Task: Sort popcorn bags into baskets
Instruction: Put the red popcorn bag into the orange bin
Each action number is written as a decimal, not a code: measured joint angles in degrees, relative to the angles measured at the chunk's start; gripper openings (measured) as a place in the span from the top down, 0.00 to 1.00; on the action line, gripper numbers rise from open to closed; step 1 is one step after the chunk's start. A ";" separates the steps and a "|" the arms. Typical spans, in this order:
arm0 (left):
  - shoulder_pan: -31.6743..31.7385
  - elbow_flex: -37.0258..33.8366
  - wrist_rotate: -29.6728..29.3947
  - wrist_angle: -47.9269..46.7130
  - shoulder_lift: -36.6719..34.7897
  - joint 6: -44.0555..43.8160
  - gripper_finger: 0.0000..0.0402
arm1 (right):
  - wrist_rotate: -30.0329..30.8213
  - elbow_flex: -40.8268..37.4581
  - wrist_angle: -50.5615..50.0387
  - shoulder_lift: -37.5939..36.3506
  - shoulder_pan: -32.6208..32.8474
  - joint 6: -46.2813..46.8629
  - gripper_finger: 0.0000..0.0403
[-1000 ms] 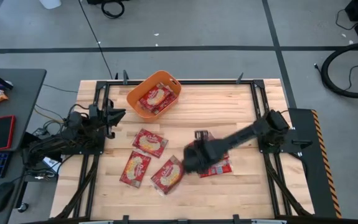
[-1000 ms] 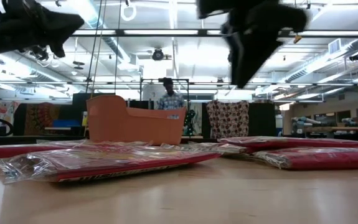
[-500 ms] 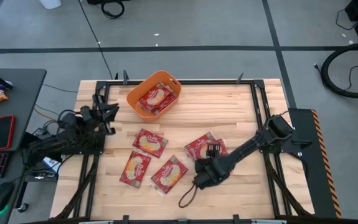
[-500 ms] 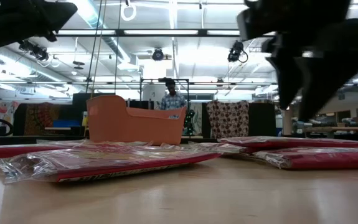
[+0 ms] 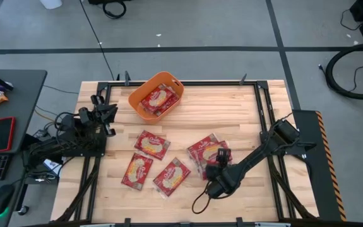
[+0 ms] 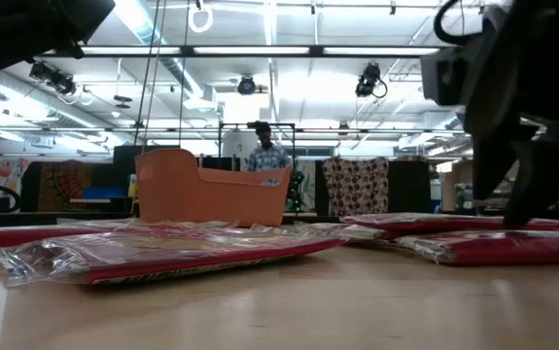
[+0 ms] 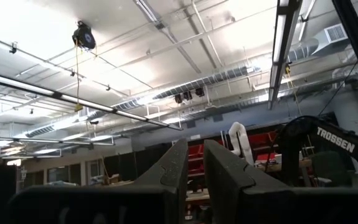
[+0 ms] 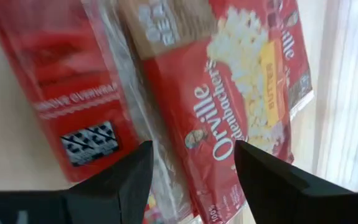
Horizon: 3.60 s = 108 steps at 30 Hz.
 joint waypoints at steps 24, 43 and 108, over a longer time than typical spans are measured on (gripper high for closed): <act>0.02 0.00 0.02 -0.07 0.00 -0.09 0.86 | 4.47 -6.94 9.96 -0.35 -4.68 -6.22 0.85; 0.02 0.00 0.03 -0.08 0.00 -3.53 0.86 | 15.95 7.02 2.69 -3.02 -13.45 -23.26 0.96; 0.06 0.00 -0.15 -6.00 0.13 -13.57 0.86 | -5.54 23.95 35.10 6.41 -33.07 -60.69 0.61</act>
